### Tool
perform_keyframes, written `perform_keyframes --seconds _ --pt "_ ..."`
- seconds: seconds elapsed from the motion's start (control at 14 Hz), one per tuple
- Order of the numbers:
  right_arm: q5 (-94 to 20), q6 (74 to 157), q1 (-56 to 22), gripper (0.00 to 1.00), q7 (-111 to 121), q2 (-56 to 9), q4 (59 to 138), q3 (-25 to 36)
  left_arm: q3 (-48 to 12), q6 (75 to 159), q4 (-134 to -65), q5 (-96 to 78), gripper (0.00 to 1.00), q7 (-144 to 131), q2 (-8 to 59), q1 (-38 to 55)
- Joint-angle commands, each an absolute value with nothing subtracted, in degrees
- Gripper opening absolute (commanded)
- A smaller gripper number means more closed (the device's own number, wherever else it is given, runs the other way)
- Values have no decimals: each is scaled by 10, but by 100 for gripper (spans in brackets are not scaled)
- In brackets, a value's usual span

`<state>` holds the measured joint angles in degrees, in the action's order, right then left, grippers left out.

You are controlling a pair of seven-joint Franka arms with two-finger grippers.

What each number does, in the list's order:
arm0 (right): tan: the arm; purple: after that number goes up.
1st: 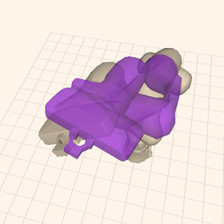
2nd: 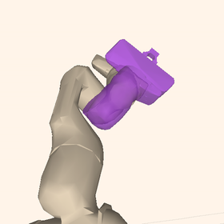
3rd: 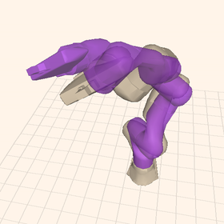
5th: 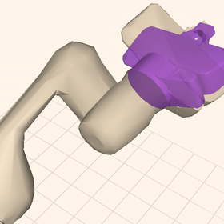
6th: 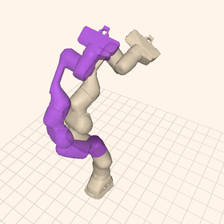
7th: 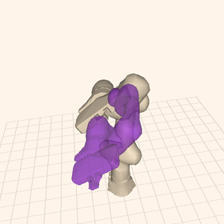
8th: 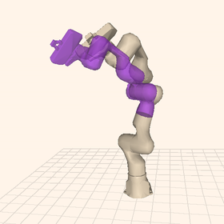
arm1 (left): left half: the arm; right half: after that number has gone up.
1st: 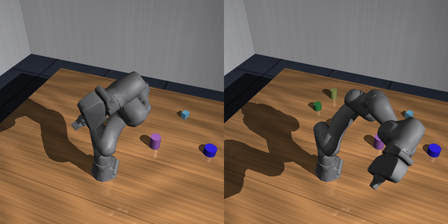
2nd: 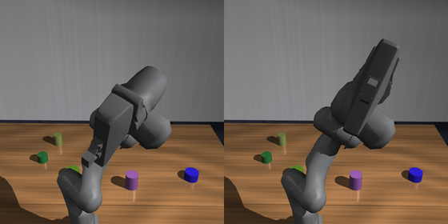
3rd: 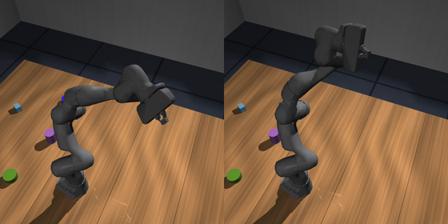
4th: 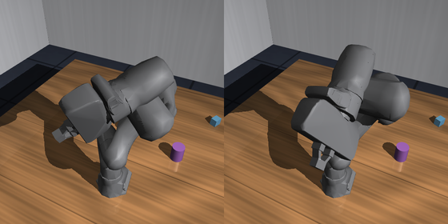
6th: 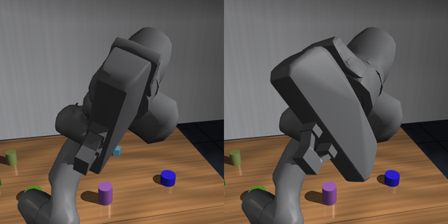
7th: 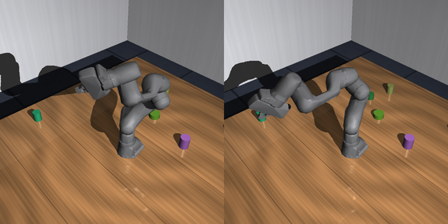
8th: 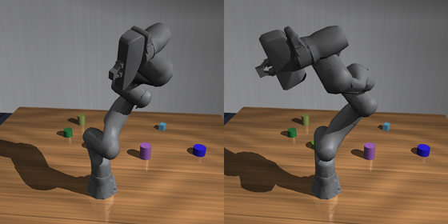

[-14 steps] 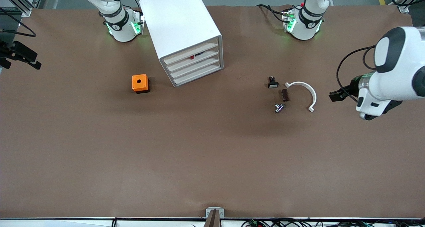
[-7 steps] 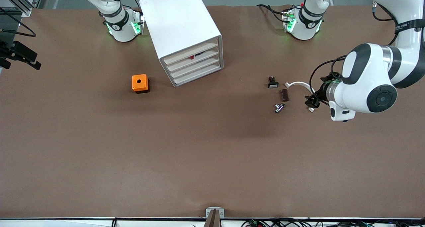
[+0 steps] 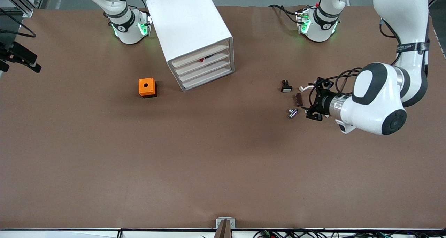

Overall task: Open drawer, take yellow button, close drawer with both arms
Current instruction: 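Move the left gripper toward the white cabinet's drawer front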

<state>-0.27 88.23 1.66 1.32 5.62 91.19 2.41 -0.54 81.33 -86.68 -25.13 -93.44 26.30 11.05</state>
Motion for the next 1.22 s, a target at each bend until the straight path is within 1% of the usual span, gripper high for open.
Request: perform_keyframes --seconds 0.0,0.29,0.36,0.5,1.15 --pt "-5 881 19 100 18 60 907 25 -30 791 -836 -284 100 -1052 302 111" --pt "-5 882 24 100 14 53 901 26 -54 738 -824 -385 100 -1158 344 111" --pt "-5 881 22 100 16 40 903 26 -65 735 -824 -410 100 -1178 352 111" --pt "1 882 24 100 17 -18 899 25 -88 733 -824 -437 100 -1214 367 111" --pt "10 895 31 100 19 -85 892 26 -149 733 -827 -540 100 -1307 414 125"
